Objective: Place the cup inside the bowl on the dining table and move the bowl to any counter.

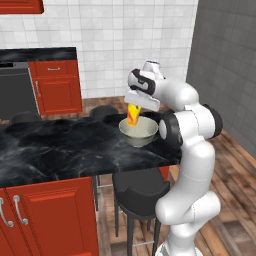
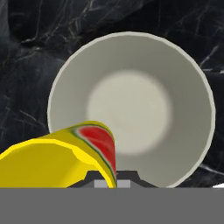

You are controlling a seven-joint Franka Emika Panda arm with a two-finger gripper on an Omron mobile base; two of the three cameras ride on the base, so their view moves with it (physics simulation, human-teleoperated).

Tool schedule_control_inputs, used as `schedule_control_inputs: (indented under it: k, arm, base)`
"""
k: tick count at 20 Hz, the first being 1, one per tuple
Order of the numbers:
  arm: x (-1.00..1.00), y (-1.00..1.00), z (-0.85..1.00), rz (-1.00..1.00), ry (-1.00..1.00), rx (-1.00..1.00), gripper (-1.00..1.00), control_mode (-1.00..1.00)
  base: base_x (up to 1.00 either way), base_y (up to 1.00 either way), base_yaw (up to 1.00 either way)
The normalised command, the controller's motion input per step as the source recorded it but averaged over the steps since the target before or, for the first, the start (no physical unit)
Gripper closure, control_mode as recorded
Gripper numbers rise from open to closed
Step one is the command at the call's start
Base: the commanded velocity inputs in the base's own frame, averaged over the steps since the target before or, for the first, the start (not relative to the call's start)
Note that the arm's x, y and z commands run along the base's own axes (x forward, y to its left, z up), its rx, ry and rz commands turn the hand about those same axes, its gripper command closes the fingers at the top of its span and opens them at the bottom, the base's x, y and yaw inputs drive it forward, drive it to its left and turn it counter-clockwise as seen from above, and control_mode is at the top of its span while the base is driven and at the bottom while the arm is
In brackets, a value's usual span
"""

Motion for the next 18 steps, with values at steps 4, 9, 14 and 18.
schedule_control_inputs:
  k: [4,9,14,18]
  arm:
    - [0.09,-0.05,-0.06,0.0,0.0,0.0,1.0,-1.0]
    - [0.03,-0.04,-0.06,0.0,0.0,0.0,1.0,-1.0]
    - [0.02,-0.04,-0.07,0.0,0.0,0.0,1.0,-1.0]
    - [0.0,-0.04,-0.08,0.0,0.0,0.0,1.0,-1.0]
  base:
    - [0.0,0.0,0.0]
    - [0.0,0.0,0.0]
    - [0.0,0.0,0.0]
    - [0.0,0.0,0.0]
